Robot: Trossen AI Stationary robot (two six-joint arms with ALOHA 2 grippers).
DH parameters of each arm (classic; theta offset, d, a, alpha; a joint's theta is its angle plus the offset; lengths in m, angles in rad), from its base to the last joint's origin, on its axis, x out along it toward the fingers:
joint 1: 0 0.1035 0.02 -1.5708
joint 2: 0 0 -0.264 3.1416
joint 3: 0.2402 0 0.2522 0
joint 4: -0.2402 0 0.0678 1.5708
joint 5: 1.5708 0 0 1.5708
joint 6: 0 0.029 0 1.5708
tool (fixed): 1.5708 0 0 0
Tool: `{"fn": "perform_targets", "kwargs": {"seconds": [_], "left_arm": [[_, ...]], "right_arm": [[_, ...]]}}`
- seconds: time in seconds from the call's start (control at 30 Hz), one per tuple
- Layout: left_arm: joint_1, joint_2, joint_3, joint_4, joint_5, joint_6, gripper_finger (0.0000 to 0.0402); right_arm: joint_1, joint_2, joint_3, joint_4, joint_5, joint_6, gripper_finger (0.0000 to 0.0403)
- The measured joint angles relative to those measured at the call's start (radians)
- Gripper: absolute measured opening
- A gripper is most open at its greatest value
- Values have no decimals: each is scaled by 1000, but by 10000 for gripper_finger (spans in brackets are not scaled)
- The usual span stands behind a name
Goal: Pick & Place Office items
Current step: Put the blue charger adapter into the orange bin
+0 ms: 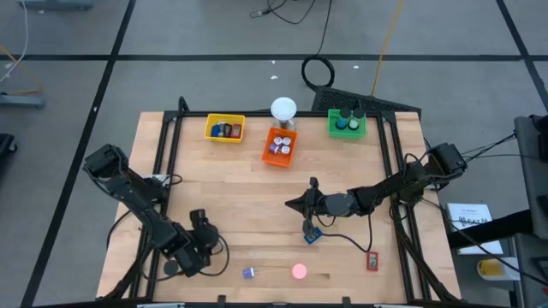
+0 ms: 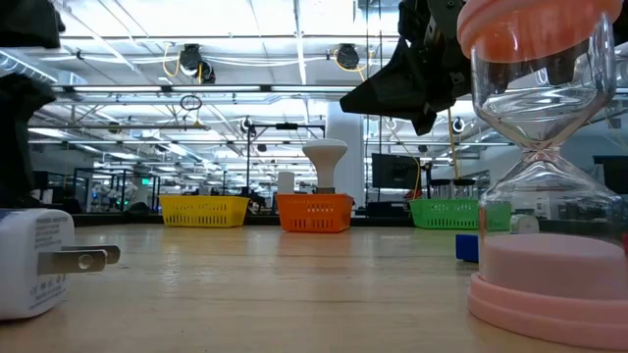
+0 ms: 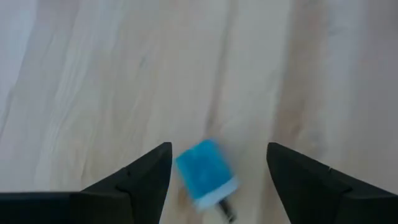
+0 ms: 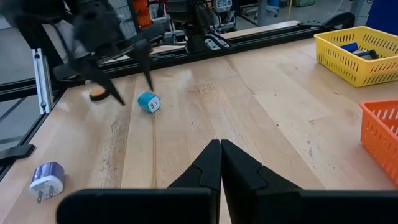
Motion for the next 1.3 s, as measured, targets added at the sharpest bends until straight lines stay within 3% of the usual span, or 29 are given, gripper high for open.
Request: {"fn": "perform_targets", "kwargs": {"seconds": [0.23, 0.67, 0.8, 0.93, 1.07, 1.17, 1.3], "left_arm": [[0, 0, -63, -5, 58, -196, 234], [1, 0, -76, 31, 59, -183, 147], [4, -1, -76, 31, 59, -136, 139], [45, -1, -69, 29, 61, -17, 138], [141, 0, -24, 81, 22, 212, 137], [242, 0, -7, 250, 13, 473, 137], [382, 1, -42, 587, 114, 753, 137]], "right_arm": [[1, 0, 0, -4, 0, 0, 4], [1, 0, 0, -7, 0, 0, 4], [1, 0, 0, -7, 0, 0, 4], [1, 0, 0, -7, 0, 0, 4], [1, 0, 0, -7, 0, 0, 4], [1, 0, 0, -7, 0, 0, 4], [6, 0, 0, -7, -3, 17, 4]]}}
